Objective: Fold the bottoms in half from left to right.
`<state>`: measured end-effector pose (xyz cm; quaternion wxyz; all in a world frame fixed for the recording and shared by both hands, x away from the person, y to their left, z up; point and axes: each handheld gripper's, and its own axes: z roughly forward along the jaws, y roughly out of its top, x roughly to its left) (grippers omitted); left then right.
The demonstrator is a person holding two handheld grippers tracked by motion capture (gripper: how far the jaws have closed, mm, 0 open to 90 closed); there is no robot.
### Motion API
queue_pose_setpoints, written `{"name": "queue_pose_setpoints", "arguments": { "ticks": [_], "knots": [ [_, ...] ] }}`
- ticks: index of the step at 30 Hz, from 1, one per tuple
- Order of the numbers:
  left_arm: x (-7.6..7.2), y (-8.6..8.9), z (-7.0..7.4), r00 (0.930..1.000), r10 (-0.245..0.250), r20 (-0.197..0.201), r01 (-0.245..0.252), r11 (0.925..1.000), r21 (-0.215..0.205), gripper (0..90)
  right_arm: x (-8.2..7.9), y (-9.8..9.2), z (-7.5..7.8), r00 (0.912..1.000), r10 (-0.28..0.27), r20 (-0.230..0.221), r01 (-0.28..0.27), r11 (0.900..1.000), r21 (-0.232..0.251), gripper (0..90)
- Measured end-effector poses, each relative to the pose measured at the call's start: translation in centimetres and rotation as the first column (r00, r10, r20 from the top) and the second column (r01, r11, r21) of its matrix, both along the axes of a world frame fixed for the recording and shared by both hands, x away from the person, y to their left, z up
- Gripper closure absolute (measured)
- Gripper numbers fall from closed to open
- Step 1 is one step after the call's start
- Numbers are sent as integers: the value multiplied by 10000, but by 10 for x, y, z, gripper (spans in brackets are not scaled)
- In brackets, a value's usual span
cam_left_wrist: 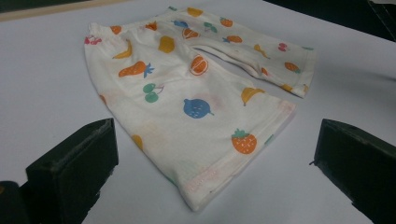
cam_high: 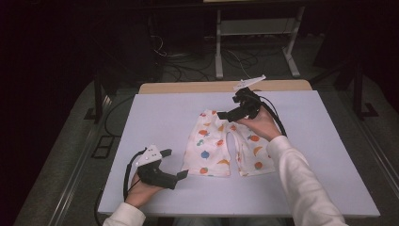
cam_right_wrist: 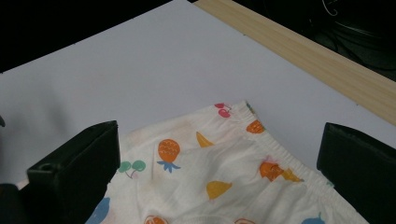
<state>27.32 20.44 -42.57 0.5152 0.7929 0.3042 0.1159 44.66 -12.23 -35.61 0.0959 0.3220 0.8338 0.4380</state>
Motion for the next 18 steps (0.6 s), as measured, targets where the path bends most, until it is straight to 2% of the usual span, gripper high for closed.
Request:
{"name": "queue_pose_setpoints", "arguments": {
  "ticks": [18],
  "knots": [
    [0,0,1,10000,-22,-1,22,10000,-51,0,25,7,-14,9994,-239,-248,238,9997,-44,0]
  ]
}}
